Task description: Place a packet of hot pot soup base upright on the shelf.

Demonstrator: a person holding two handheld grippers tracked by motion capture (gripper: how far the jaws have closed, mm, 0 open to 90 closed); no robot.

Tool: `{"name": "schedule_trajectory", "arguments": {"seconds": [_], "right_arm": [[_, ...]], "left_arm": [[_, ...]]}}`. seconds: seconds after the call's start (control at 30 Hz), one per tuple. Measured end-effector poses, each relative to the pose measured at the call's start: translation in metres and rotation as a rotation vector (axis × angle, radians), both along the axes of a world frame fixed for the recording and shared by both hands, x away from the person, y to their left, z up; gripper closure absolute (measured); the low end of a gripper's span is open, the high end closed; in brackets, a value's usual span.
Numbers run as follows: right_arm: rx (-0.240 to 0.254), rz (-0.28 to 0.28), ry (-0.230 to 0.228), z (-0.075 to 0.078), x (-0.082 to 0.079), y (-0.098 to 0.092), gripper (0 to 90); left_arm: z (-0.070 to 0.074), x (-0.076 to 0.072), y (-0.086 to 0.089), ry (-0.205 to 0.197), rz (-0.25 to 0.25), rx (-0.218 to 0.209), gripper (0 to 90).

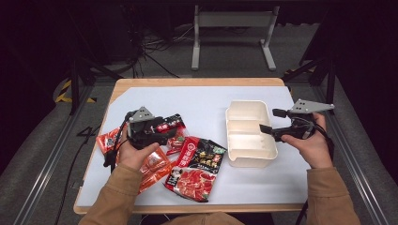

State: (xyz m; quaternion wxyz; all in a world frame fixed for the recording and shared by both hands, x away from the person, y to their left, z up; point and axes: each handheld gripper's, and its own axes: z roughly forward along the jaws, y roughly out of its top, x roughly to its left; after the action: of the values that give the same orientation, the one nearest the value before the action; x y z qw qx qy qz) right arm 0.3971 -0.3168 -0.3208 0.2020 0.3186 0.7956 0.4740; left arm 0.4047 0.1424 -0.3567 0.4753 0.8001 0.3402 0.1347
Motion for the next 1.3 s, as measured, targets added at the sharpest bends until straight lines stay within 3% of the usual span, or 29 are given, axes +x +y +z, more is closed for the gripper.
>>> {"name": "schedule_trajectory", "arguments": {"seconds": [0.1,0.3,0.43,0.63,0.73,0.77,0.9,1.03,1.1,1.3], "right_arm": [[0.016,0.005,-0.012,0.002,-0.002,-0.002,28.9],[0.031,-0.007,-0.027,0.005,-0.003,-0.006,29.7],[0.039,0.003,-0.024,0.005,-0.003,-0.006,34.0],[0.033,0.02,-0.022,0.004,-0.003,-0.004,37.2],[0.027,0.024,-0.012,0.003,-0.002,-0.003,38.3],[0.023,0.024,-0.015,0.003,-0.002,-0.003,38.7],[0.025,0.026,-0.018,0.003,-0.002,-0.003,39.0],[0.026,0.032,-0.017,0.002,-0.002,-0.003,38.6],[0.025,0.039,-0.019,0.002,-0.002,-0.002,38.7],[0.018,0.047,-0.011,0.0,-0.001,0.001,38.5]], "left_arm": [[0.0,-0.003,-0.007,-0.006,-0.012,0.016,25.5],[0.0,-0.005,-0.017,-0.009,-0.033,0.034,24.6],[-0.009,-0.001,-0.025,0.002,-0.024,0.07,28.2],[-0.023,0.005,-0.033,0.04,-0.029,0.062,34.4],[-0.031,0.004,-0.04,0.026,-0.04,0.108,36.2],[-0.034,0.004,-0.044,0.037,-0.051,0.127,36.3],[-0.04,0.004,-0.05,0.052,-0.061,0.138,36.4],[-0.049,0.008,-0.054,0.099,-0.067,0.127,36.3],[-0.052,0.01,-0.054,0.116,-0.067,0.143,35.7],[-0.061,0.017,-0.056,0.143,-0.054,0.125,37.4]]}}
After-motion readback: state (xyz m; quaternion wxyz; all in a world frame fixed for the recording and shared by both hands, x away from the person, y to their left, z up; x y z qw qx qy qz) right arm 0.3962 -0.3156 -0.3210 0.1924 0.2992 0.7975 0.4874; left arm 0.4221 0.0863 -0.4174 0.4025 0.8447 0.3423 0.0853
